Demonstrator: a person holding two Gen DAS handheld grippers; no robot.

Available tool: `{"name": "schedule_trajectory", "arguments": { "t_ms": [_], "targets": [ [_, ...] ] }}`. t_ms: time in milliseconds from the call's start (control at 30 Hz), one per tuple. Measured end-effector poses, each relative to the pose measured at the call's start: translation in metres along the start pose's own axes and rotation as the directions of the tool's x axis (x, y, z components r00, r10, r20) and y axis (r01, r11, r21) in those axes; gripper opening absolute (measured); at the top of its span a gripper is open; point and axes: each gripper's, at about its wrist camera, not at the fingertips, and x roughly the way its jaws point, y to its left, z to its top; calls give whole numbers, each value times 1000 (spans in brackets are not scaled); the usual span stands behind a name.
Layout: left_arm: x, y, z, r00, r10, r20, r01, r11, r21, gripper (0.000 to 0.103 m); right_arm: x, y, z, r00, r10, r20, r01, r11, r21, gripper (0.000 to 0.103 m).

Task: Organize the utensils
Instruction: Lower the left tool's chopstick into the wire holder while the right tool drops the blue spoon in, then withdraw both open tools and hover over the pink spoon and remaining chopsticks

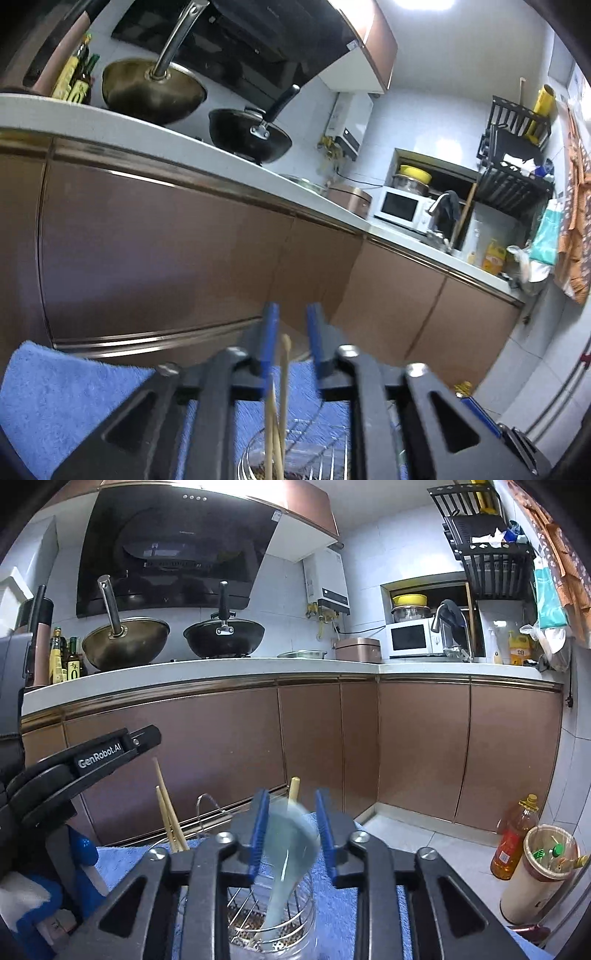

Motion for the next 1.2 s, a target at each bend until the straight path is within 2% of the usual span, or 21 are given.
{"name": "schedule_trajectory", "arguments": {
  "t_ms": [67, 267, 367, 500, 733, 933, 1200],
  "targets": [
    [-10, -1, 4, 1000, -17, -15, 18, 1000, 15, 27, -8, -2, 2, 1000, 7, -5, -7, 1000, 9, 31],
    [-58, 0, 24, 999, -37, -38, 39, 998, 52, 32, -49, -11, 14, 1000, 14, 1, -14, 999, 47, 31],
    [-87, 2, 34, 998, -33, -47, 36, 996, 79, 41, -80, -16, 19, 1000, 15, 13, -16, 998, 63, 31],
    [-129, 6, 39, 998, -22, -51, 28, 992, 126, 49, -124, -17, 24, 999, 28, 34, -31, 996, 83, 36],
    [-178, 26, 34, 992, 13, -128, 10, 985, 173, 50, -176, -7, 15, 998, 58, 35, -62, 992, 107, 38],
    [-204, 48, 25, 980, 64, -188, -29, 982, 188, 50, -198, -2, 0, 998, 63, 9, -63, 990, 129, 39],
    [-222, 66, 18, 959, 52, -279, -5, 986, 164, 50, -214, -5, -7, 998, 59, -12, -57, 987, 148, 38]
  ]
}}
